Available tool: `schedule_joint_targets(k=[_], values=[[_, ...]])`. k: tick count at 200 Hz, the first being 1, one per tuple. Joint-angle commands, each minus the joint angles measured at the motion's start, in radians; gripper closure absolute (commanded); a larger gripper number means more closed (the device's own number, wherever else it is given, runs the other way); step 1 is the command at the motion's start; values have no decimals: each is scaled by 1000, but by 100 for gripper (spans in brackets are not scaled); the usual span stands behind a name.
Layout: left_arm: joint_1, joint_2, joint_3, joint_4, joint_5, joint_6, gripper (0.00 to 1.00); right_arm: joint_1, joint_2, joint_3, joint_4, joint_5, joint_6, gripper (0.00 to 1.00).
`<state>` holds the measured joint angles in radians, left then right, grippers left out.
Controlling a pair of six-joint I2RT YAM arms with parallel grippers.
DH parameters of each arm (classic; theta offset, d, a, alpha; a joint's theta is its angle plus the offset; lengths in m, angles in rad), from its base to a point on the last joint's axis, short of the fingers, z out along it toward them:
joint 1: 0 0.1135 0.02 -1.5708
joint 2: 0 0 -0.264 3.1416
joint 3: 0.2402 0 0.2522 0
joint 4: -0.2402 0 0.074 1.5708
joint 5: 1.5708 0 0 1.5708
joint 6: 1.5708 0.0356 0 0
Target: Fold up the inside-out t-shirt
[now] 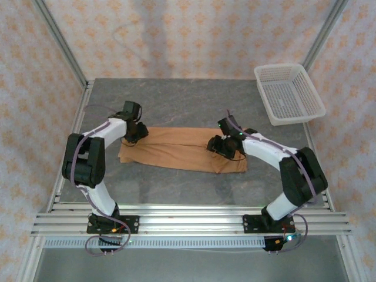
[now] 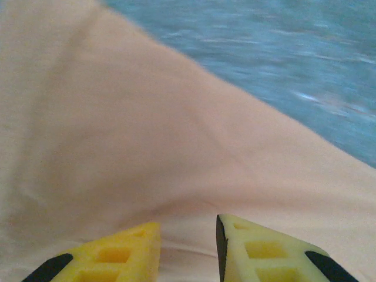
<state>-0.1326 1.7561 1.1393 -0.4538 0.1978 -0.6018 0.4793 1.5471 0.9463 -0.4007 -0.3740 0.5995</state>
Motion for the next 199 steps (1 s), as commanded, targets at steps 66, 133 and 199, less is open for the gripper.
schedule_joint_targets(k=[66, 133, 199], values=[[29, 100, -22, 96, 88, -25, 67, -139, 15, -207, 118, 40, 92, 47], [22, -5, -117, 76, 97, 2, 66, -147, -186, -121, -167, 181, -69, 16], [18, -96, -108, -16, 58, 56, 65, -166, -99, -96, -220, 244, -134, 6]])
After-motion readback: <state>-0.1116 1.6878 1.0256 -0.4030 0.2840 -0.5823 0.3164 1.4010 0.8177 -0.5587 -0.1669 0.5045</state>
